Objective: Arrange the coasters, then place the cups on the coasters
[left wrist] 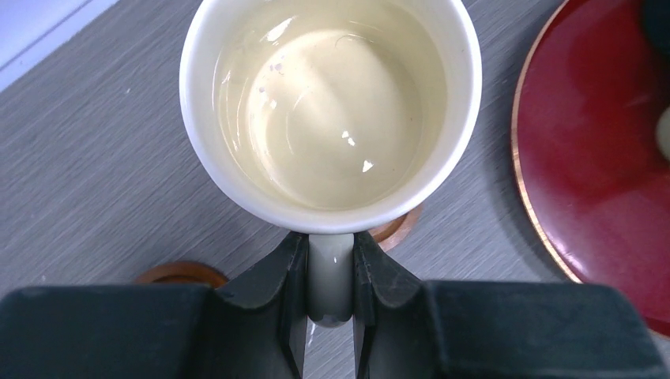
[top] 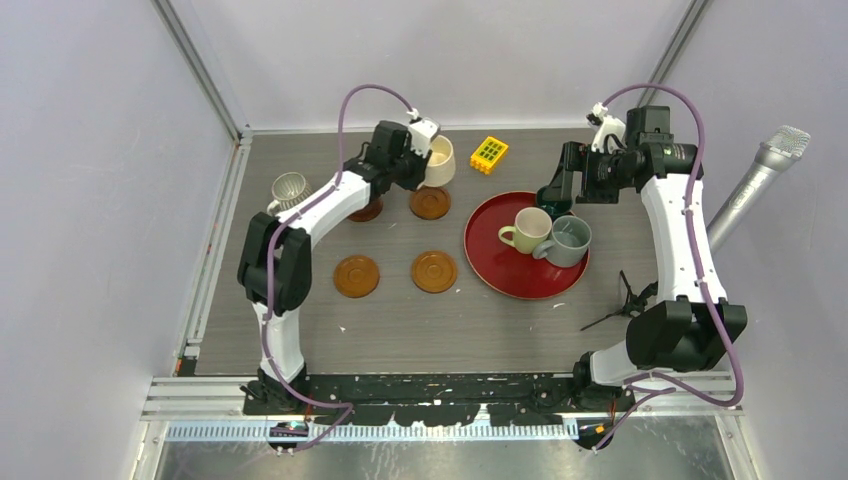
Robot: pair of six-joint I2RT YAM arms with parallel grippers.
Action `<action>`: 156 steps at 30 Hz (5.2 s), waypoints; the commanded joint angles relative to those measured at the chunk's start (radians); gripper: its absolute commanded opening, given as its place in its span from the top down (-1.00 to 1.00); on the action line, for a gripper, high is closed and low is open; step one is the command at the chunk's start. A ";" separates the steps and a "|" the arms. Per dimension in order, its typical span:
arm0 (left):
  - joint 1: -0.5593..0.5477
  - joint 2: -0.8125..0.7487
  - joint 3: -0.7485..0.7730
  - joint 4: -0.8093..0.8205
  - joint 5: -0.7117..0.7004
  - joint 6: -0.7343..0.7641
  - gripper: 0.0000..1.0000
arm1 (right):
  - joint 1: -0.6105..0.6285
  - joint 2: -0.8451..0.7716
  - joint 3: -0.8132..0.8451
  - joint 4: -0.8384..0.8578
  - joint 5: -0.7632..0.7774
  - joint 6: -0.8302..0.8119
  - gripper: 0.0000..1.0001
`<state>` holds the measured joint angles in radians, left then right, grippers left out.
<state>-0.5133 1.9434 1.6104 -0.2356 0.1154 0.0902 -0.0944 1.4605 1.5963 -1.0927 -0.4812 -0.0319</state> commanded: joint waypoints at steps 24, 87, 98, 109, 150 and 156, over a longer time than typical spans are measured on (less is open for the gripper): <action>0.048 -0.015 -0.114 0.254 0.083 0.121 1.00 | -0.005 0.035 0.063 0.004 -0.030 0.011 -0.71; 0.047 0.013 -0.177 0.110 0.108 0.073 0.55 | -0.005 0.049 0.060 0.016 -0.027 0.007 -0.71; 0.044 0.005 -0.186 0.101 0.121 0.065 0.51 | -0.006 0.045 0.054 0.018 -0.031 0.008 -0.71; 0.044 -0.008 -0.190 0.069 0.105 0.065 0.16 | -0.005 0.037 0.049 0.020 -0.033 0.012 -0.71; 0.035 -0.222 -0.092 -0.216 0.276 0.201 -0.32 | -0.006 0.006 0.024 0.032 -0.061 0.016 -0.71; -0.069 -0.115 0.087 -0.399 0.336 0.337 -0.40 | -0.005 0.011 0.041 0.049 -0.026 0.028 -0.71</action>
<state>-0.5083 1.7744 1.6005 -0.4950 0.3752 0.3248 -0.0959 1.5116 1.6173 -1.0817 -0.5220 -0.0193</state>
